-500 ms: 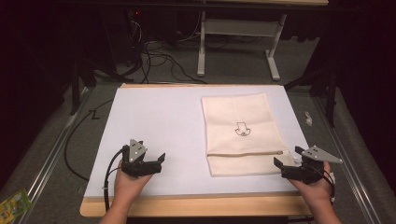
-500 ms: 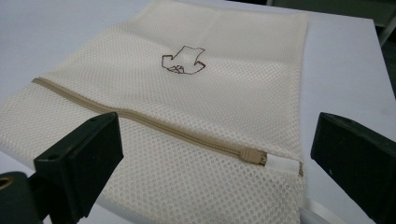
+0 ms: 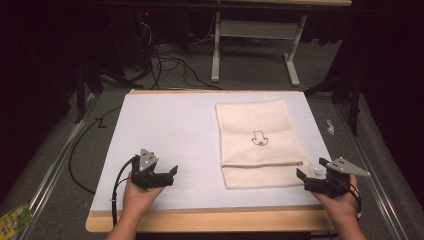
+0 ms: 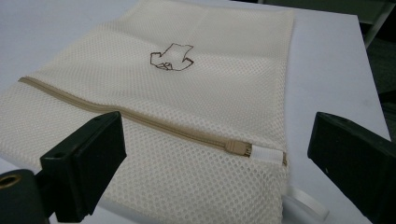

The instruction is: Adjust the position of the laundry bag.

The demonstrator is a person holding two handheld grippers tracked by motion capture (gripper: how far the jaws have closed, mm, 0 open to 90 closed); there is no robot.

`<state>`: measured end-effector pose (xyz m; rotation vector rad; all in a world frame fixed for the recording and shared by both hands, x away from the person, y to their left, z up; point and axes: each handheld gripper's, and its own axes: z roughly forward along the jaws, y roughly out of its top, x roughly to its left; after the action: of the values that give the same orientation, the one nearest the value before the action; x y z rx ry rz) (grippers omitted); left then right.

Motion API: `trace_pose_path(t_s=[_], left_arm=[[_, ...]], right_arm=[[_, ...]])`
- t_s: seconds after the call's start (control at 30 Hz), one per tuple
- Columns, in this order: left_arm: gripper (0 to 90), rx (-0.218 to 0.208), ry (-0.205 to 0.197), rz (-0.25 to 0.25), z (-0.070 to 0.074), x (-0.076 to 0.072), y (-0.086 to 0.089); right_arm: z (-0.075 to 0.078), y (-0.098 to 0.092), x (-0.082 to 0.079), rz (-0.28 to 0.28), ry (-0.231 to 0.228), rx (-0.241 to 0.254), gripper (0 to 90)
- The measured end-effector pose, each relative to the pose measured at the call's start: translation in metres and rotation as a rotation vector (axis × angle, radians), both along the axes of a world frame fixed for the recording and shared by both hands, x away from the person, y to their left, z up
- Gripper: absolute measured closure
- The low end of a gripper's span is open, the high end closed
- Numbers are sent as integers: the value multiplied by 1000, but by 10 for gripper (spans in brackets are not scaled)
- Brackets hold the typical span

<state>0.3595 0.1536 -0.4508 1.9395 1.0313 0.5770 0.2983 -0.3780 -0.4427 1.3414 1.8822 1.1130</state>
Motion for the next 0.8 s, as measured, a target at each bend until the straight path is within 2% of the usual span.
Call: trace_pose_path(t_s=[0.07,0.13,0.17,0.2,0.23,0.27,0.3,0.33,0.37,0.4,0.43,0.47,0.5,0.53,0.57,0.6,0.67,0.7,0.73,0.77,0.8], left_arm=[[78,-2,7,-12,-2,1,-4],[110,-26,30,-57,-4,4,-17],[157,-26,30,-57,-4,4,-17],[185,-56,32,-96,-5,4,-27],[229,-86,56,-143,-6,6,-35],[270,-86,56,-143,-6,6,-35],[292,-80,83,-201,-9,7,-57],[301,-69,90,-221,-11,8,-69],[317,-69,90,-221,-11,8,-69],[334,-80,117,-267,-14,10,-91],[341,-91,126,-288,-15,11,-101],[353,-91,126,-288,-15,11,-101],[364,-99,132,-311,-15,13,-115],[364,-101,134,-321,-15,15,-122],[376,-105,133,-328,-16,19,-138],[380,-105,133,-328,-16,19,-138],[397,-59,150,-300,-21,25,-154],[464,50,180,-251,-28,34,-168],[477,45,189,-244,-29,36,-170],[538,25,182,-244,-29,37,-169],[667,25,182,-244,-29,37,-169]], right_arm=[[0,-1,0,2,-1,-1,51],[-1,-4,-4,-3,2,-1,63],[-1,-4,-4,-3,2,-1,63],[-2,-6,-5,-9,4,4,76],[-2,-7,-5,-10,8,4,82],[-2,-7,-5,-10,8,4,82],[-4,-9,-6,-13,12,7,85],[-4,-10,-5,-16,13,7,86],[-4,-10,-5,-16,13,7,86],[-4,-10,-6,-15,14,4,92],[-4,-10,-7,-15,15,3,95],[-4,-10,-7,-15,15,3,95],[-4,-10,-7,-10,15,3,110],[-4,-10,-7,-10,15,3,110],[-4,-10,-8,-3,11,0,119],[-4,-10,-8,-3,11,0,119],[-4,-10,-8,0,11,5,123],[-4,-10,-8,3,10,4,127],[-4,-10,-7,6,6,0,128],[-4,-10,-8,6,10,0,132],[-4,-10,-8,6,10,0,132]])
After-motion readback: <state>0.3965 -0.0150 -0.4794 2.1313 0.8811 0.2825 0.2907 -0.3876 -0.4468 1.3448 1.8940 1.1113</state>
